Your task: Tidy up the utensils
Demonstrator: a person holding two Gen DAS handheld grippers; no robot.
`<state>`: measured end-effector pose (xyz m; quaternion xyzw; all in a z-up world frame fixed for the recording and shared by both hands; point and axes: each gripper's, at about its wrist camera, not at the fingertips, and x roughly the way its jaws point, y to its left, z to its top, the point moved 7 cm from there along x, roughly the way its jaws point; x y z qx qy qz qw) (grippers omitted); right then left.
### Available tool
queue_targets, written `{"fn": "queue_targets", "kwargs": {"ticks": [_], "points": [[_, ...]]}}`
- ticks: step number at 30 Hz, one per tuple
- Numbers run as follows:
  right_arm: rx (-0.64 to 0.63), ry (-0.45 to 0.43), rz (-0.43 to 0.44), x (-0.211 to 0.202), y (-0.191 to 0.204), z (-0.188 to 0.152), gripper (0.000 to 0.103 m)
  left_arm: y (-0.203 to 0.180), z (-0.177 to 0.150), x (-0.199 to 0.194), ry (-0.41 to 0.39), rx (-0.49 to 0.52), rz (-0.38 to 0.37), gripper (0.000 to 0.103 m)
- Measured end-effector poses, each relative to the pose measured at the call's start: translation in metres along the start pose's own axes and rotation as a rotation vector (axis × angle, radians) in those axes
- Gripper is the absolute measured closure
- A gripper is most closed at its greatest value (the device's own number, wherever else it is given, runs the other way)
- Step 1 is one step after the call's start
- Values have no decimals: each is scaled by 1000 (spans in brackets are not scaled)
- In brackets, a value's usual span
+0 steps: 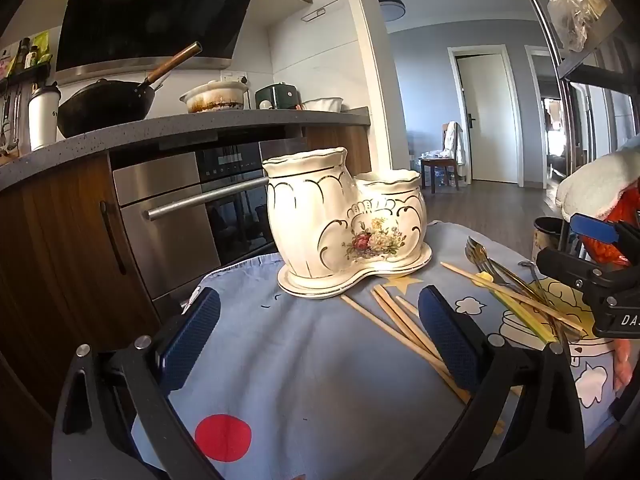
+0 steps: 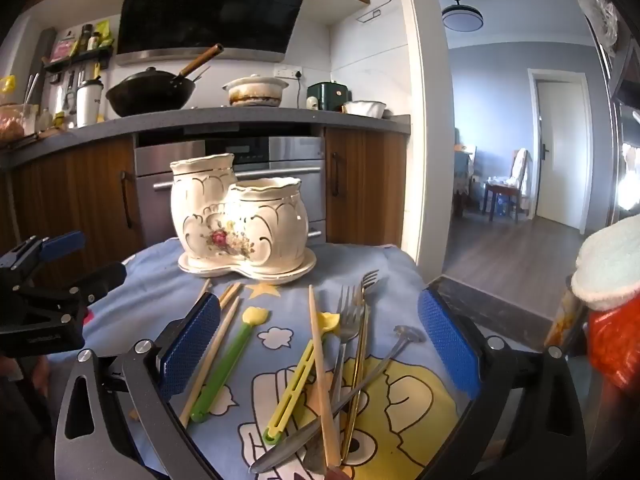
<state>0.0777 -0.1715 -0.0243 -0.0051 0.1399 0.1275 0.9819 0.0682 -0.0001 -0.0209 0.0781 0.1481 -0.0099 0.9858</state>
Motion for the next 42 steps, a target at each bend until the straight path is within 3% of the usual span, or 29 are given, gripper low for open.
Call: {"fn": "queue_targets", "kwargs": {"ticks": [42], "points": [[-10, 0, -3, 0, 0, -1, 5, 2, 2, 1, -5, -20, 1, 5]]}}
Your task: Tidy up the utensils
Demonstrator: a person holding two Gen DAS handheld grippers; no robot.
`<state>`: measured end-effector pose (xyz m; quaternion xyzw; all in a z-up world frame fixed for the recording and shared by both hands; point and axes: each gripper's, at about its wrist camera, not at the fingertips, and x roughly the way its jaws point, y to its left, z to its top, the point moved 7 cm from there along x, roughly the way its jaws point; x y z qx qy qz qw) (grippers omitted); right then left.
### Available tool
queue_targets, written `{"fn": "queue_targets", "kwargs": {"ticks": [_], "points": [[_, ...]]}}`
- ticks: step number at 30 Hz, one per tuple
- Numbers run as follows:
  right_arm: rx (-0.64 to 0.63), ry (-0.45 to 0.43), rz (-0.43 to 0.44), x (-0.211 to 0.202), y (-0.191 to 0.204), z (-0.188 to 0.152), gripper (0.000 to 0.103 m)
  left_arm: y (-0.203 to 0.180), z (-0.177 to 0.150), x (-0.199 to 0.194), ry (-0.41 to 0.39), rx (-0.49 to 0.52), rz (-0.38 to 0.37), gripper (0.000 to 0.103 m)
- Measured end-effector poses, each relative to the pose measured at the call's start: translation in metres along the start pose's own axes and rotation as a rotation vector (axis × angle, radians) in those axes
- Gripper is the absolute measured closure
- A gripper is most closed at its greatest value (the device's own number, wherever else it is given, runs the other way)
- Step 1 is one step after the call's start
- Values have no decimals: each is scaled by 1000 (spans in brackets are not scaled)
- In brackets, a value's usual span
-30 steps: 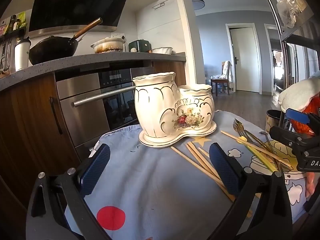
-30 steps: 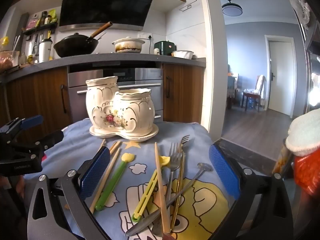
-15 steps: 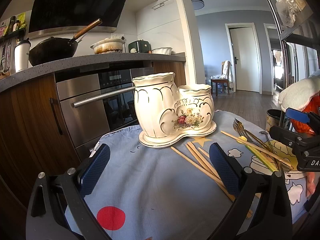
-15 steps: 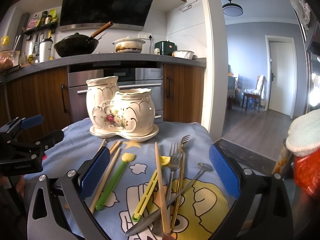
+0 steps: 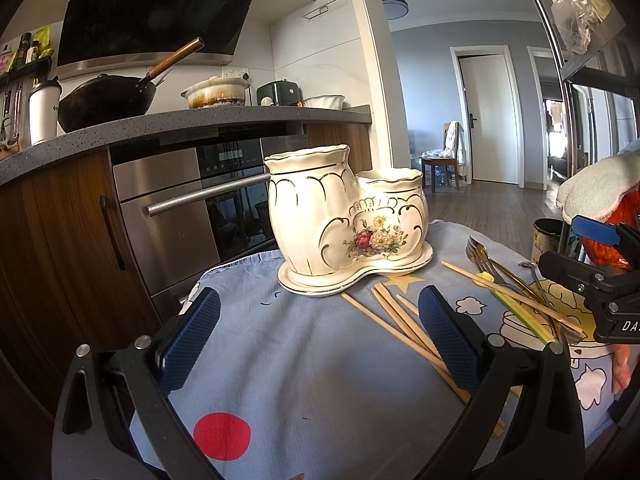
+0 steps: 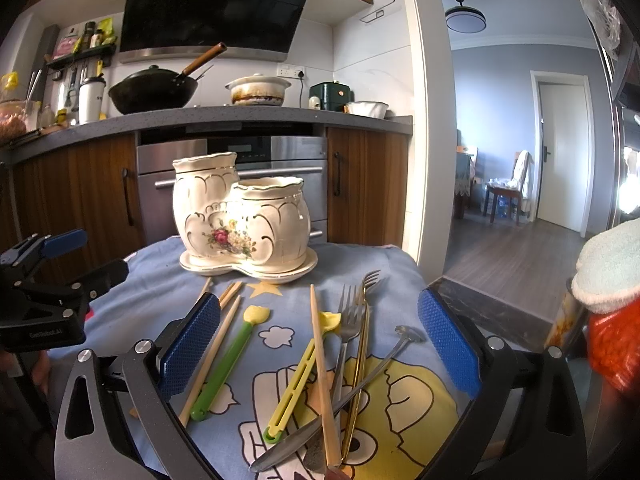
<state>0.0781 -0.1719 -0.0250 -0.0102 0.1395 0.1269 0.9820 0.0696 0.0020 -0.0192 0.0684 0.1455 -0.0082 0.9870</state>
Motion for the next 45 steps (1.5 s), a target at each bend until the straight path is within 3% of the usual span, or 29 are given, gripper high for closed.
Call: {"fn": "queue_targets", "kwargs": {"ticks": [35, 45], "points": [[-1, 1, -1, -1, 0, 1, 5, -1, 0, 0, 1, 3, -2, 5], [45, 11, 10, 2, -6, 0, 5, 2, -2, 5, 55, 6, 5, 5]]}}
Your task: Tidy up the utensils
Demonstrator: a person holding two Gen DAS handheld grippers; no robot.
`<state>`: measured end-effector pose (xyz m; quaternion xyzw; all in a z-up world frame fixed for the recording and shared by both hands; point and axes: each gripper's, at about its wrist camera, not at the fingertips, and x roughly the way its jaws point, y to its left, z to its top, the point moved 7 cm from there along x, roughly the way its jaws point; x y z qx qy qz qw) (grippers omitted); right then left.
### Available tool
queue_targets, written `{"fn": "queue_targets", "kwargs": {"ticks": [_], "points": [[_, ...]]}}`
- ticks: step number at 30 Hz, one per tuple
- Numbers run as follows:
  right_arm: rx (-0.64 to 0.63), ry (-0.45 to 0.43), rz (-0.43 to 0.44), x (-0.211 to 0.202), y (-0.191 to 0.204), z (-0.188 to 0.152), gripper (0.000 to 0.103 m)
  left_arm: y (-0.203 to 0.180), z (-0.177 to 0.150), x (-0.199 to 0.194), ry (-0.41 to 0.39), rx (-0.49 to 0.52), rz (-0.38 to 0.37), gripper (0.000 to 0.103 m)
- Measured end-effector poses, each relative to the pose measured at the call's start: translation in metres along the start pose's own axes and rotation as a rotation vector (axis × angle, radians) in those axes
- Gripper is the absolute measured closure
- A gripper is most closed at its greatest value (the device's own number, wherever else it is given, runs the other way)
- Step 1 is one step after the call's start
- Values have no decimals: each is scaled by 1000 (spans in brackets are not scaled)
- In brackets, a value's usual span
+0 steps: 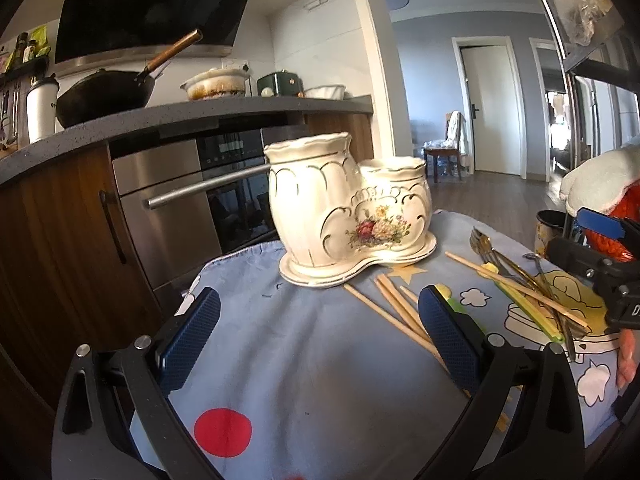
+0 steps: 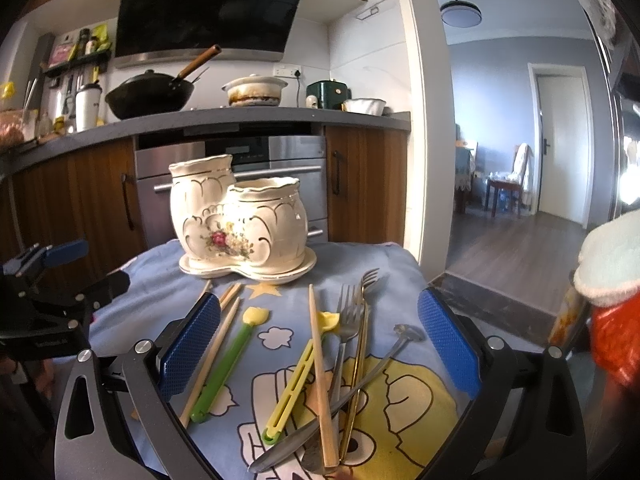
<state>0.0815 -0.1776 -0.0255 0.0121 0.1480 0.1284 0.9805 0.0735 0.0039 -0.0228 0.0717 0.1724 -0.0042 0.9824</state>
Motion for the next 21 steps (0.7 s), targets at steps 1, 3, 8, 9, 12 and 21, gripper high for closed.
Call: {"fn": "queue_targets", "kwargs": {"ticks": [1, 3, 8, 9, 12, 21], "points": [[8, 14, 2, 1, -2, -1, 5, 1, -1, 4, 24, -8, -5, 5], [15, 42, -8, 4, -5, -2, 5, 3, -3, 13, 77, -21, -10, 5], [60, 119, -27, 12, -24, -2, 5, 11, -4, 33, 220, -111, -52, 5], [88, 133, -27, 13, -31, -2, 5, 11, -3, 36, 233, -111, -49, 5], [163, 181, -52, 18, -54, -4, 5, 3, 1, 45, 271, -70, -24, 5], [287, 374, -38, 40, -70, -30, 43, -24, -11, 82, 472, -98, -79, 24]]}}
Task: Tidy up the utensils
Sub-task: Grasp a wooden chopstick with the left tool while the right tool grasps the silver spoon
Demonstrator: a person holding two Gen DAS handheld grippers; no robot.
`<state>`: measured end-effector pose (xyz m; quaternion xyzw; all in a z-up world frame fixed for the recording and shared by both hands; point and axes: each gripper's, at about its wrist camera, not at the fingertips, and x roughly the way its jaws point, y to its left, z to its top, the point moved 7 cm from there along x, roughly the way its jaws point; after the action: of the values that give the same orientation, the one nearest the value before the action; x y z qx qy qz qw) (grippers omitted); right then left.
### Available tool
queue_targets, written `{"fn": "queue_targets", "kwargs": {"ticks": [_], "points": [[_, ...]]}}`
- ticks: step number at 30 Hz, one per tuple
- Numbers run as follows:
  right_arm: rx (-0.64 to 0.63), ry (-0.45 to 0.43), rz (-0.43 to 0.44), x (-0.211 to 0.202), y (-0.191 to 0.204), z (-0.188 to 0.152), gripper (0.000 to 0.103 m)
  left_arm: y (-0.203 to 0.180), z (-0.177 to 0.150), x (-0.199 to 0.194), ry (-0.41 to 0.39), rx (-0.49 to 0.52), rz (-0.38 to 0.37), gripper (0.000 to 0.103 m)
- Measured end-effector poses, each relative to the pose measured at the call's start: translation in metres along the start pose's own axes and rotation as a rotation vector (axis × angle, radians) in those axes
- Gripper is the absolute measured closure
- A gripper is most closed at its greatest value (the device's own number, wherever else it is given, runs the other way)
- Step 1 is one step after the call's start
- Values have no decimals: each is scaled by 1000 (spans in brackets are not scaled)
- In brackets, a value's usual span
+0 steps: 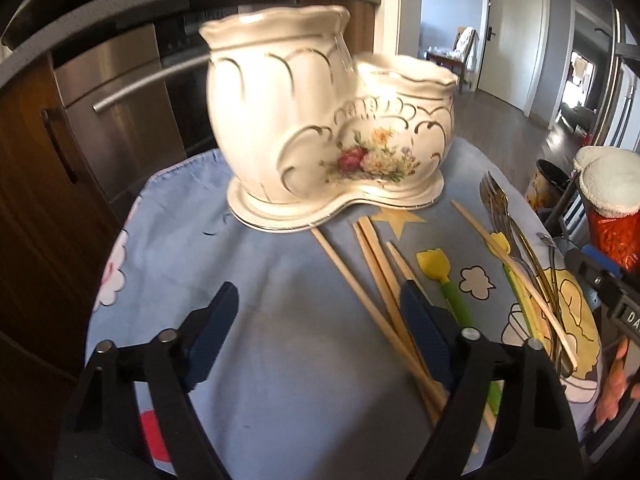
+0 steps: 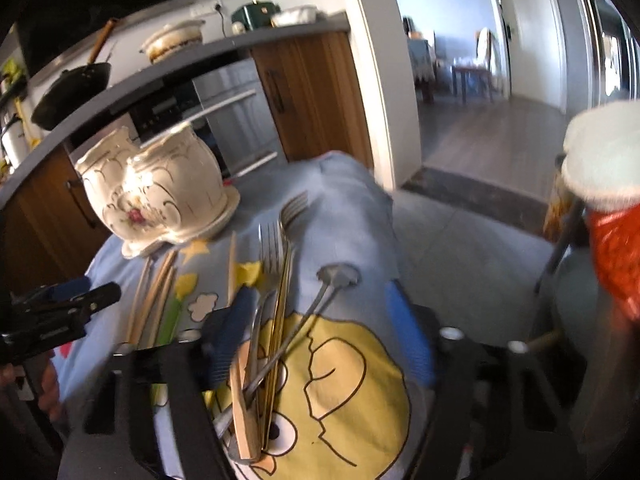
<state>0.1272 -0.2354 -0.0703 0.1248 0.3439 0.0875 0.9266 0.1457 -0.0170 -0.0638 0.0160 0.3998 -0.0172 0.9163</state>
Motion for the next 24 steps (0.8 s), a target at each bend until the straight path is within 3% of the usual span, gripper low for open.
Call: {"fn": "queue_targets", "kwargs": {"ticks": [4, 10, 17, 20, 22, 24], "points": [[31, 43, 27, 5, 0, -6, 61, -1, -2, 13, 61, -38, -28, 43], [57, 95, 42, 16, 3, -7, 73, -5, -3, 30, 103, -32, -17, 63], [54, 112, 17, 28, 8, -1, 77, -9, -2, 40, 95, 25, 30, 73], [40, 105, -6, 31, 11, 3, 83, -10, -1, 41, 100, 52, 29, 81], [29, 119, -19, 35, 13, 3, 95, -10, 1, 41, 103, 70, 26, 86], [30, 126, -13, 38, 14, 2, 97, -10, 5, 44, 105, 101, 26, 93]]}}
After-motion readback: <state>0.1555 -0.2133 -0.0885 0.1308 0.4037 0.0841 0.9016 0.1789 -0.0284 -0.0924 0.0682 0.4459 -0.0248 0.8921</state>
